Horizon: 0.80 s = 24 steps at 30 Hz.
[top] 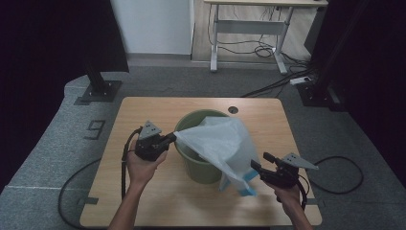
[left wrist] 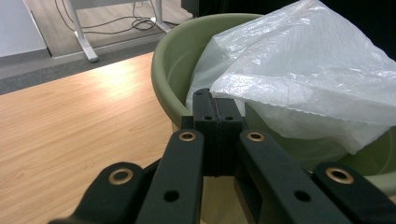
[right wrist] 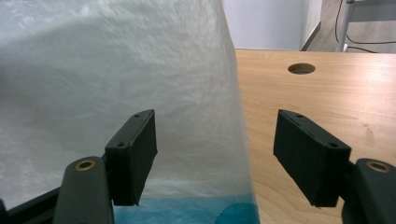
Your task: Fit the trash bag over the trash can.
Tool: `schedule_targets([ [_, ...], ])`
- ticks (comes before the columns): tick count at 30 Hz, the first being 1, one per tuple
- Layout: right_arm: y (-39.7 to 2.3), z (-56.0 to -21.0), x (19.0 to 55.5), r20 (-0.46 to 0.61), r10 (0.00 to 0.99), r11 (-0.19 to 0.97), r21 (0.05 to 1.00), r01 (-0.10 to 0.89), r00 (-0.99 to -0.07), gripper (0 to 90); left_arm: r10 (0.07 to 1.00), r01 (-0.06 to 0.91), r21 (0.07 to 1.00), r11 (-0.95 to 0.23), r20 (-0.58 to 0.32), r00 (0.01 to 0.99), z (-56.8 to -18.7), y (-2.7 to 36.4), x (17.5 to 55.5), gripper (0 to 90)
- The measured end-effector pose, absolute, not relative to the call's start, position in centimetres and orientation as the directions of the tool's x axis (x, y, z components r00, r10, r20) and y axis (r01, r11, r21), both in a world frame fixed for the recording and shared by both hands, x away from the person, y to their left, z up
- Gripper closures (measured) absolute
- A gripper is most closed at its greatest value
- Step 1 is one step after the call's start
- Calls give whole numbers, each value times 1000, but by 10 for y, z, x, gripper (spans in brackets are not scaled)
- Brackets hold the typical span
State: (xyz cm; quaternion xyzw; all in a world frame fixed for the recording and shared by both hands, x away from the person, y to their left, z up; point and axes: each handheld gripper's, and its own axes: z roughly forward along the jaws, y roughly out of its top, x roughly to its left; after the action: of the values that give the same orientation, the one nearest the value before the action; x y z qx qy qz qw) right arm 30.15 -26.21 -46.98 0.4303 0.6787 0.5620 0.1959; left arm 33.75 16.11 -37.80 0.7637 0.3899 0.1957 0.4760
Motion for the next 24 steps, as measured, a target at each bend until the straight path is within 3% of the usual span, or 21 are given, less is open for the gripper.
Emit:
schedule_targets([
  [7, -265, -478, 307, 223, 799, -3, 930, 367, -559, 297, 782, 411, 880, -238, -77, 618, -378, 160, 339, 896],
  [11, -262, -484, 311, 238, 779, 2, 925, 381, -580, 344, 783, 413, 879, -239, -77, 617, -378, 159, 339, 895],
  [12, -262, -486, 312, 251, 768, -5, 923, 386, -589, 373, 783, 413, 879, -239, -77, 617, -378, 159, 339, 895],
  [15, -259, -491, 312, 263, 729, -5, 925, 379, -632, 574, 783, 413, 879, -240, -76, 617, -378, 159, 338, 895],
  [16, -257, -492, 312, 244, 723, 13, 931, 366, -646, 682, 783, 412, 879, -240, -75, 617, -378, 159, 338, 895],
  [19, -255, -490, 310, 222, 700, 37, 938, 344, -679, 861, 781, 412, 879, -240, -77, 619, -378, 159, 338, 895],
  [24, -258, -471, 304, 172, 724, 43, 955, 292, -668, 889, 774, 403, 881, -247, -71, 629, -375, 155, 338, 893],
])
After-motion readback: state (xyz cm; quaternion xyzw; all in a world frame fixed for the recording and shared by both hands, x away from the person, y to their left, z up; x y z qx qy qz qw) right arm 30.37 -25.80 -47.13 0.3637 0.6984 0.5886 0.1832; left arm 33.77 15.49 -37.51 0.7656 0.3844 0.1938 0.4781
